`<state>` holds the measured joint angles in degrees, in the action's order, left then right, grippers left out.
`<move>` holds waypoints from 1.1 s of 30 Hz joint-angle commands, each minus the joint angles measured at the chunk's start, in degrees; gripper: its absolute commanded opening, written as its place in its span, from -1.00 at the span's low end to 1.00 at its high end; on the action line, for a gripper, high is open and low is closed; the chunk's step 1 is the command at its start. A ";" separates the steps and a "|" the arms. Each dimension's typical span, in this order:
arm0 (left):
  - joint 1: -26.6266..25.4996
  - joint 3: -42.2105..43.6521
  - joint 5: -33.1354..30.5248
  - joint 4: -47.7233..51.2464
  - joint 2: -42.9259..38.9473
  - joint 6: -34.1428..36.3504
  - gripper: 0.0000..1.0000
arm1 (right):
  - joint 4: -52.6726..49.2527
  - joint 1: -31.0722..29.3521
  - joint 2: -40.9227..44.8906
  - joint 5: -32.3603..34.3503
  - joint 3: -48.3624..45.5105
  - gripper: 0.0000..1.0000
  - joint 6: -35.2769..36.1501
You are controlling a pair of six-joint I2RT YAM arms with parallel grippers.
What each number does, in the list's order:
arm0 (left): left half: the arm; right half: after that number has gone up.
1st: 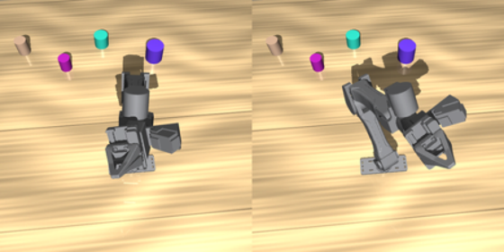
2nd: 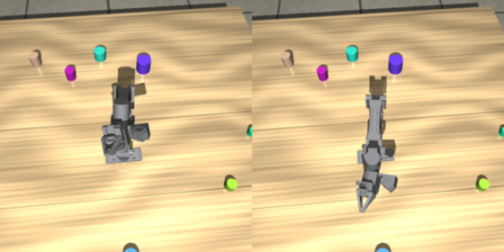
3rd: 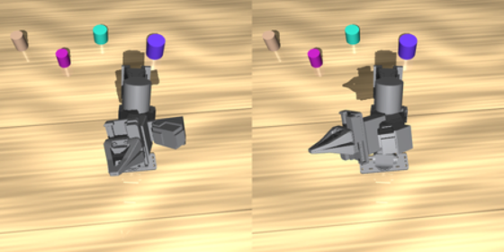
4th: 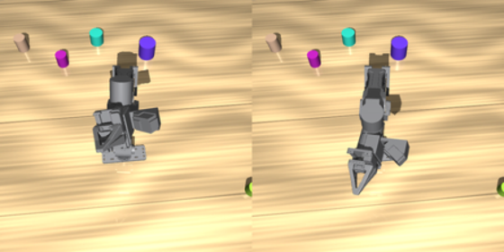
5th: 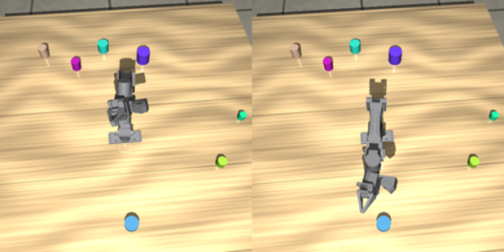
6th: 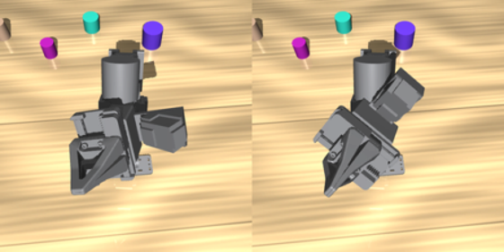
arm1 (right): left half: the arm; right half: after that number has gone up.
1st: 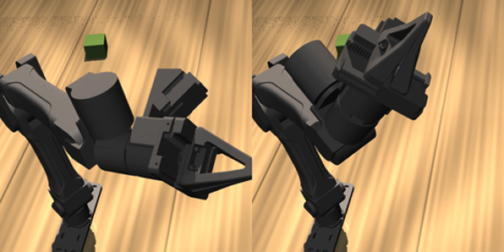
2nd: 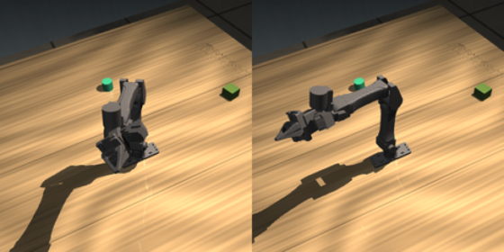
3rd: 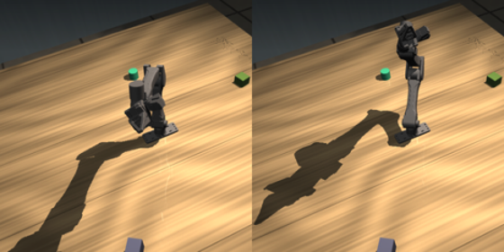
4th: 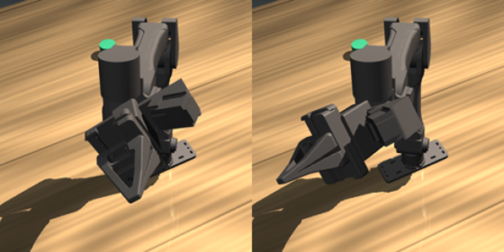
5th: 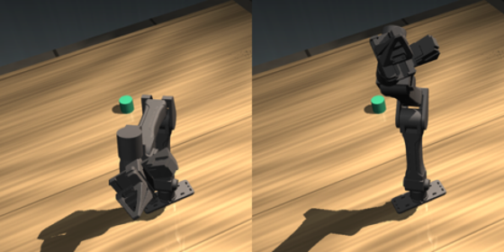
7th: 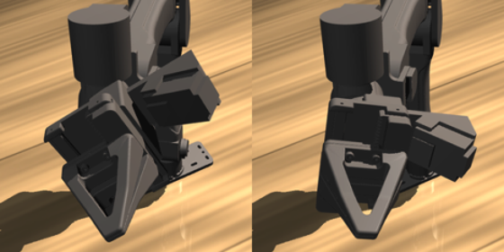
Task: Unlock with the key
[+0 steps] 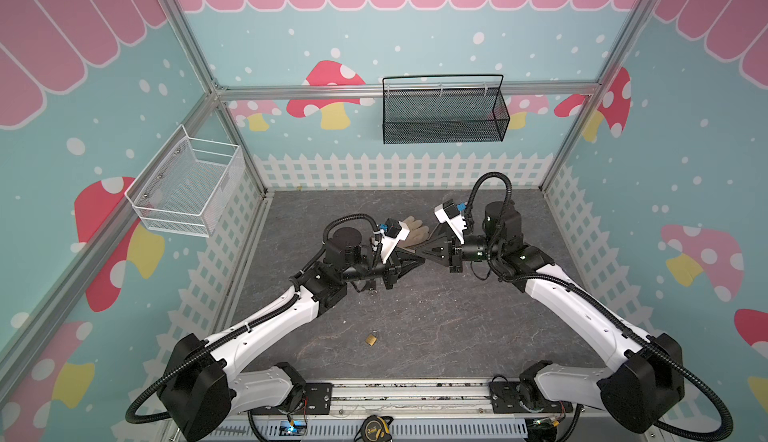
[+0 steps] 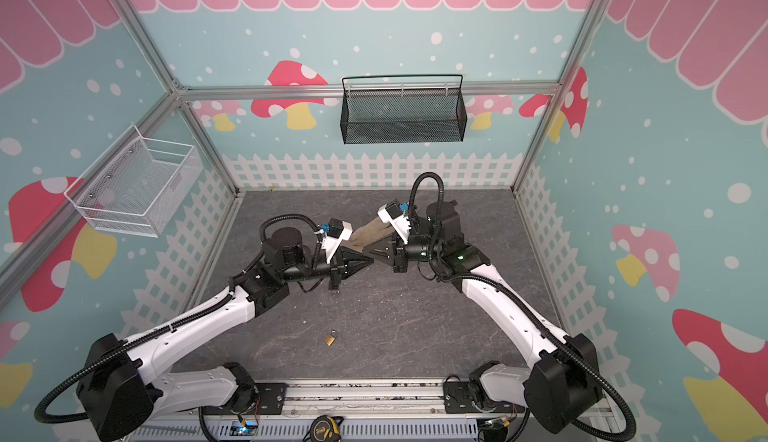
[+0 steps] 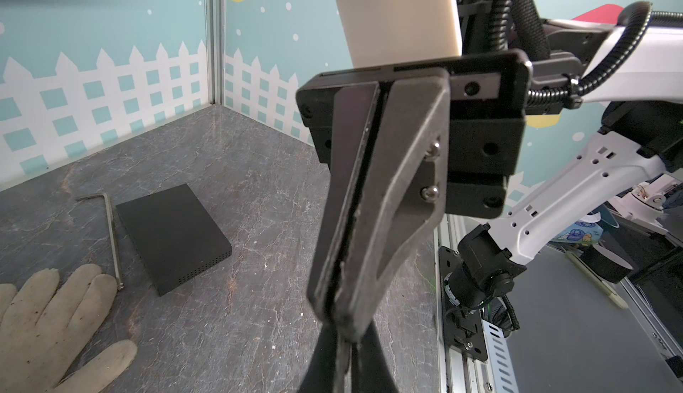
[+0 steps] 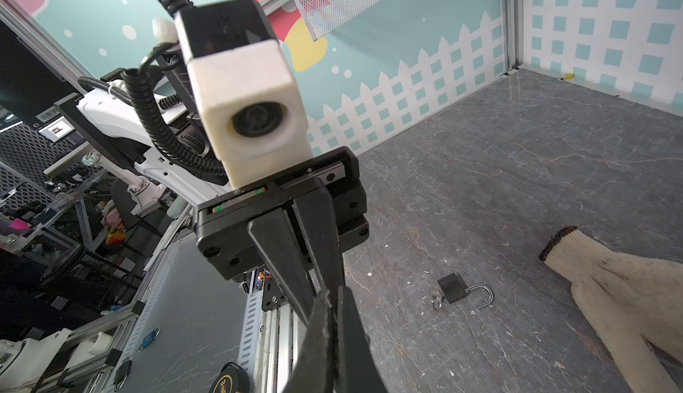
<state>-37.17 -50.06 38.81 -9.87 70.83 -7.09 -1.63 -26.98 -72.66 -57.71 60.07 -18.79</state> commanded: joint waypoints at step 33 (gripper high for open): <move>-10.34 9.24 -45.50 -17.53 -11.53 -43.51 0.20 | 27.83 -1.03 5.39 25.68 -9.66 -1.00 -39.41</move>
<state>-46.39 -40.53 2.26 -23.68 58.54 -41.34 18.83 -27.20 -69.10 -35.03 51.53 -50.57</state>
